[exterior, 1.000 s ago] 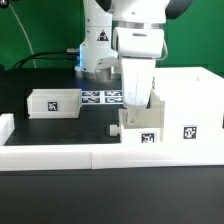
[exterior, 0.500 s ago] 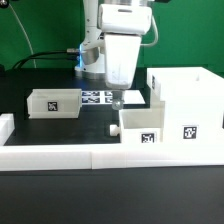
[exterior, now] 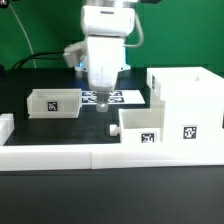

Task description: Assemble drawer

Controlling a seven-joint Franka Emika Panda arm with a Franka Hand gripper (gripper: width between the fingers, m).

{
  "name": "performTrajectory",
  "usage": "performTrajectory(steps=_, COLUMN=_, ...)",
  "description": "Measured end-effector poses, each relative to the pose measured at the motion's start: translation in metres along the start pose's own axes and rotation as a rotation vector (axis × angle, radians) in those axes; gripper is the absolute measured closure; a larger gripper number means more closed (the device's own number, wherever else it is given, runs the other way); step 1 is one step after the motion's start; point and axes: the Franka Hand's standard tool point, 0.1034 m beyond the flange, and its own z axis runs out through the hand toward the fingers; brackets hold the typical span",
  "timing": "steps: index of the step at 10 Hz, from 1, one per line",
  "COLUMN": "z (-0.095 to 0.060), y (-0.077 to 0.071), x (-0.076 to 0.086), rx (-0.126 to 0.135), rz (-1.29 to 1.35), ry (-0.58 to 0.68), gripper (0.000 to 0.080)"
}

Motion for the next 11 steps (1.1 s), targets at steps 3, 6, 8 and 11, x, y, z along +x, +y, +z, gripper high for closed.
performTrajectory(steps=3, z=0.011, y=-0.002, x=-0.029, rx=0.011, rz=-0.041, ry=0.087, gripper=0.015)
performTrajectory(steps=6, z=0.021, y=-0.007, x=-0.015, rx=0.021, rz=-0.116, ry=0.129, gripper=0.015)
performTrajectory(steps=8, z=0.029, y=-0.011, x=0.004, rx=0.034, rz=-0.162, ry=0.135, gripper=0.015)
performTrajectory(steps=11, z=0.039, y=-0.016, x=0.014, rx=0.055, rz=-0.099, ry=0.137, gripper=0.015)
